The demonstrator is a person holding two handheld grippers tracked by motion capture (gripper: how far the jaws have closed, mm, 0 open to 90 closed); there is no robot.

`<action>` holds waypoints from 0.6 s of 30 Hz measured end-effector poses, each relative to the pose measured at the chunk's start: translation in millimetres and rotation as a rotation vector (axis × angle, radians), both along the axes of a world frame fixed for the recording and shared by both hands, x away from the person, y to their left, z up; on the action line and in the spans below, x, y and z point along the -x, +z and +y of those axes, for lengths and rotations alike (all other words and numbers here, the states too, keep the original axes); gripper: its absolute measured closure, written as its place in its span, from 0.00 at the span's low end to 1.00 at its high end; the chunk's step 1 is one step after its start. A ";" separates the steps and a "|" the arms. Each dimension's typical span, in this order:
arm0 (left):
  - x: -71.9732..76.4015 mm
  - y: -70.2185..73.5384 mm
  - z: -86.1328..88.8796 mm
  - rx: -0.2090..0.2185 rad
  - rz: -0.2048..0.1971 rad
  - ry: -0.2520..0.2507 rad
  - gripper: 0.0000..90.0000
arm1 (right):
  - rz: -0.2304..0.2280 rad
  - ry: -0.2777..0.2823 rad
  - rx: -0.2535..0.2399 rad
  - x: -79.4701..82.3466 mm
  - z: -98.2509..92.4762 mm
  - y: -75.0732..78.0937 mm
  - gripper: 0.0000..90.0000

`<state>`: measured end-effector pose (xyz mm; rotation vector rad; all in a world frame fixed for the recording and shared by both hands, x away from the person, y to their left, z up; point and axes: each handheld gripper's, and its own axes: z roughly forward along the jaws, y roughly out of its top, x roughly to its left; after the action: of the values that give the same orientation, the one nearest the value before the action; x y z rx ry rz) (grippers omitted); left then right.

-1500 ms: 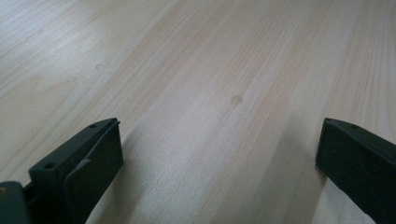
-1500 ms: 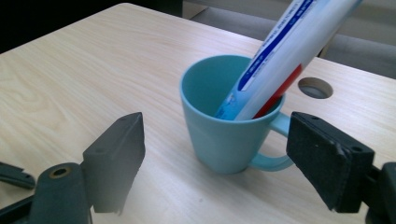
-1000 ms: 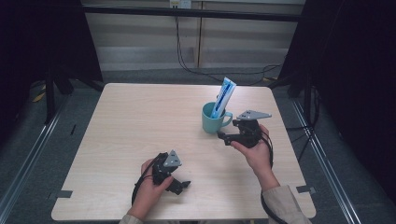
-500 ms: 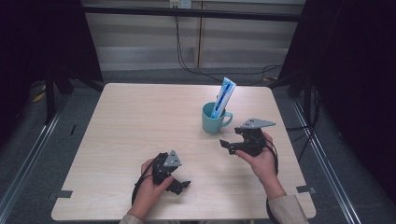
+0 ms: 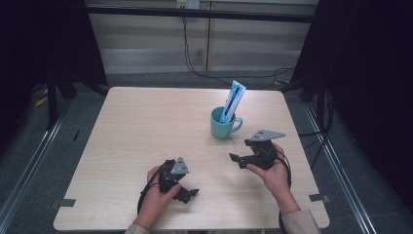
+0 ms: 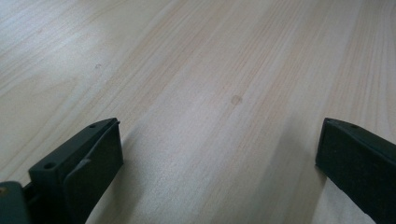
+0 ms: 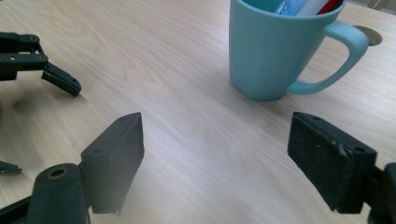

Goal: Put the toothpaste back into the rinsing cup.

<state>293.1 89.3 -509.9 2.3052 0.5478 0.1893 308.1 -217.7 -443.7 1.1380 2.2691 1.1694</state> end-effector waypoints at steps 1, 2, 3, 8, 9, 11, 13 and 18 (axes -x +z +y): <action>0.0 0.0 0.0 0.000 0.000 0.000 0.00 | 0.001 0.004 0.000 0.7 -0.2 -1.0 0.20; 0.0 0.0 0.0 0.000 0.000 0.000 0.00 | 0.002 0.004 0.003 1.4 -0.2 -1.8 0.20; 0.0 0.0 0.0 0.000 0.000 0.001 0.00 | 0.008 0.006 0.008 2.2 -0.2 -2.5 0.20; 0.0 0.0 0.0 0.000 0.000 0.000 0.00 | 0.010 0.009 0.002 5.4 -3.0 -6.1 0.20; 0.0 0.0 0.0 0.000 0.000 0.000 0.00 | 0.008 0.009 0.003 6.1 -3.6 -7.2 0.20; 0.0 0.0 0.0 0.000 0.000 0.000 0.00 | 0.011 0.010 0.006 7.7 -5.0 -10.0 0.20; 0.0 0.0 0.0 0.001 0.000 0.000 0.00 | 0.011 0.012 -0.001 9.4 -6.2 -12.5 0.20; -0.1 0.0 0.0 0.000 0.000 0.000 0.00 | 0.017 0.008 0.000 12.7 -10.2 -18.4 0.20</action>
<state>293.2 89.3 -509.9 2.3054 0.5470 0.1896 295.3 -227.9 -462.1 1.1441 2.2881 1.1666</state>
